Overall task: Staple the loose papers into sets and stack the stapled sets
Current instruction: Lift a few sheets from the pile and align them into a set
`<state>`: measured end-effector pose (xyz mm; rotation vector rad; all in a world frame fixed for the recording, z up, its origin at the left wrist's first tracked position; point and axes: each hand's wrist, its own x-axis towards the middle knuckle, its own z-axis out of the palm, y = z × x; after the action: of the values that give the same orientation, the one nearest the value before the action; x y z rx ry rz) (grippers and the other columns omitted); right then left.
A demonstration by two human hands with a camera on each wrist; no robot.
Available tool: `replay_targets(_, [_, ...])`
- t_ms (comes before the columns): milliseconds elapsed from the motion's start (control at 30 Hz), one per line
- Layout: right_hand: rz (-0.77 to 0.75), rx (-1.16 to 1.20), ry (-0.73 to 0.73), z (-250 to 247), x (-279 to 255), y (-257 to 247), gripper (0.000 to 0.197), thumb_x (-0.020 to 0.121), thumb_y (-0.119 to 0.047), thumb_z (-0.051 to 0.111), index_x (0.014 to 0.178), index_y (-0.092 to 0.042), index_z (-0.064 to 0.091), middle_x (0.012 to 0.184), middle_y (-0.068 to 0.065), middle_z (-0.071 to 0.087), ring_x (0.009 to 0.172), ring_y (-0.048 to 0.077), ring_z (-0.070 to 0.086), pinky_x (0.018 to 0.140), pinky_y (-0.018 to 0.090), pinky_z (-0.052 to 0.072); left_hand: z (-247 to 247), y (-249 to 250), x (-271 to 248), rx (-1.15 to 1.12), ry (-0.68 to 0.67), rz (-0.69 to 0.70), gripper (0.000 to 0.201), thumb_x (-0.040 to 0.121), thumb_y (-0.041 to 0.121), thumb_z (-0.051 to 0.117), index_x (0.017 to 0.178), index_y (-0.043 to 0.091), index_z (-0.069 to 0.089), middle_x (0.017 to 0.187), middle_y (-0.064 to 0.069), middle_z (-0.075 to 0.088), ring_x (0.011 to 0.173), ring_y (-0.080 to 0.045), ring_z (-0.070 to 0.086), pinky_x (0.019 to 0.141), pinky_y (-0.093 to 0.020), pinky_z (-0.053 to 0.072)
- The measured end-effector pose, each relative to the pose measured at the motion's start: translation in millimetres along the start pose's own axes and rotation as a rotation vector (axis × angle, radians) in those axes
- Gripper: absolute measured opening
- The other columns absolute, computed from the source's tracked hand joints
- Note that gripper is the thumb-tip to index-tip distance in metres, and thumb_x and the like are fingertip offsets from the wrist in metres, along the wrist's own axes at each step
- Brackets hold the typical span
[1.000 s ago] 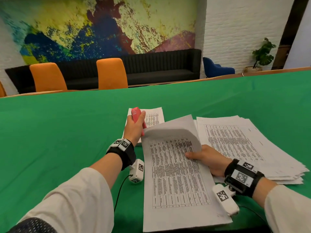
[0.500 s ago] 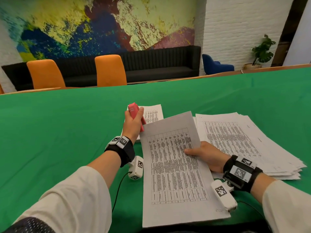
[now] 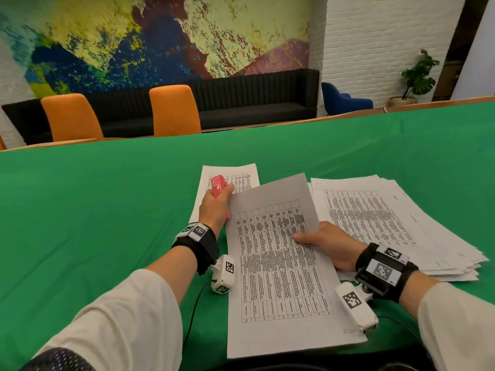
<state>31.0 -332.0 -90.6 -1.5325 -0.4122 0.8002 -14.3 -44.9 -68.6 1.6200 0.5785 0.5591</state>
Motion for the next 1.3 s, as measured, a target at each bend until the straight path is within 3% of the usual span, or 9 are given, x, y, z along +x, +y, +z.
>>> replay_targets(100, [-0.003, 0.007, -0.006, 0, -1, 0, 0.034, 0.098, -0.017, 0.067, 0.13, -0.004, 0.064, 0.121, 0.021, 0.074, 0.113, 0.042, 0.071, 0.104, 0.062, 0.052, 2, 0, -1, 0.023, 0.01, 0.015, 0.066, 0.068, 0.074, 0.063, 0.108, 0.022, 0.069, 0.095, 0.001, 0.071, 0.085, -0.023, 0.068, 0.077, -0.038, 0.055])
replay_targets(300, [-0.008, 0.002, -0.006, 1, 1, -1, 0.033, 0.099, -0.015, 0.067, 0.13, -0.003, 0.065, 0.121, 0.021, 0.074, 0.113, 0.042, 0.071, 0.104, 0.062, 0.052, 2, -1, 0, 0.042, 0.025, 0.029, 0.065, 0.068, 0.075, 0.066, 0.109, 0.025, 0.069, 0.101, -0.001, 0.074, 0.093, -0.026, 0.072, 0.091, -0.052, 0.06])
replay_targets(533, [-0.01, 0.014, -0.013, 1, -1, -1, 0.034, 0.099, -0.016, 0.067, 0.13, -0.003, 0.065, 0.122, 0.021, 0.073, 0.114, 0.042, 0.07, 0.105, 0.061, 0.051, 2, 4, -6, 0.0, 0.064, 0.011, 0.064, 0.068, 0.076, 0.071, 0.095, 0.018, 0.073, 0.086, -0.003, 0.075, 0.08, -0.029, 0.073, 0.081, -0.047, 0.062])
replay_targets(700, [-0.004, 0.015, -0.011, 2, -4, -3, 0.034, 0.098, -0.017, 0.067, 0.129, -0.002, 0.066, 0.121, 0.021, 0.074, 0.113, 0.042, 0.071, 0.105, 0.061, 0.051, 2, 7, -7, -0.029, 0.042, -0.044, 0.068, 0.061, 0.076, 0.077, 0.095, 0.016, 0.074, 0.089, -0.008, 0.078, 0.083, -0.035, 0.076, 0.086, -0.056, 0.062])
replay_targets(767, [-0.004, 0.007, -0.012, 2, -5, -4, 0.034, 0.098, -0.018, 0.068, 0.128, -0.002, 0.066, 0.121, 0.021, 0.074, 0.113, 0.042, 0.071, 0.105, 0.061, 0.051, 2, 16, -11, -0.016, -0.034, -0.066, 0.069, 0.069, 0.07, 0.079, 0.106, 0.013, 0.072, 0.101, -0.014, 0.079, 0.087, -0.034, 0.076, 0.087, -0.056, 0.062])
replay_targets(833, [-0.006, 0.007, -0.004, 2, -6, -5, 0.034, 0.097, -0.019, 0.068, 0.127, -0.002, 0.067, 0.12, 0.021, 0.074, 0.112, 0.042, 0.071, 0.105, 0.061, 0.051, -2, 28, -14, 0.002, -0.087, -0.067, 0.058, 0.086, 0.063, 0.073, 0.113, 0.012, 0.067, 0.107, -0.012, 0.076, 0.087, -0.027, 0.073, 0.08, -0.045, 0.061])
replay_targets(933, [-0.012, 0.004, -0.003, 3, -7, -6, 0.035, 0.096, -0.02, 0.069, 0.127, -0.003, 0.066, 0.12, 0.021, 0.074, 0.112, 0.041, 0.071, 0.105, 0.061, 0.052, -23, 47, -13, 0.122, -0.097, -0.054, 0.047, 0.098, 0.06, 0.059, 0.109, 0.014, 0.061, 0.099, -0.001, 0.068, 0.082, -0.019, 0.065, 0.071, -0.033, 0.051])
replay_targets(1067, [-0.014, 0.012, 0.004, 2, -7, -5, 0.036, 0.096, -0.019, 0.069, 0.129, -0.004, 0.065, 0.12, 0.021, 0.074, 0.112, 0.041, 0.071, 0.104, 0.061, 0.052, -73, 57, -8, 0.504, -0.152, -0.067, 0.049, 0.098, 0.057, 0.062, 0.109, 0.009, 0.06, 0.091, -0.009, 0.067, 0.074, -0.024, 0.066, 0.083, -0.044, 0.063])
replay_targets(1300, [-0.016, 0.006, 0.011, 3, -5, -4, 0.042, 0.092, -0.021, 0.072, 0.128, -0.002, 0.064, 0.12, 0.022, 0.074, 0.112, 0.043, 0.071, 0.104, 0.062, 0.052, -140, 32, -28, 1.313, -0.294, -0.23, 0.037, 0.099, 0.042, 0.064, 0.104, 0.006, 0.063, 0.089, -0.009, 0.073, 0.069, -0.021, 0.074, 0.06, -0.03, 0.062])
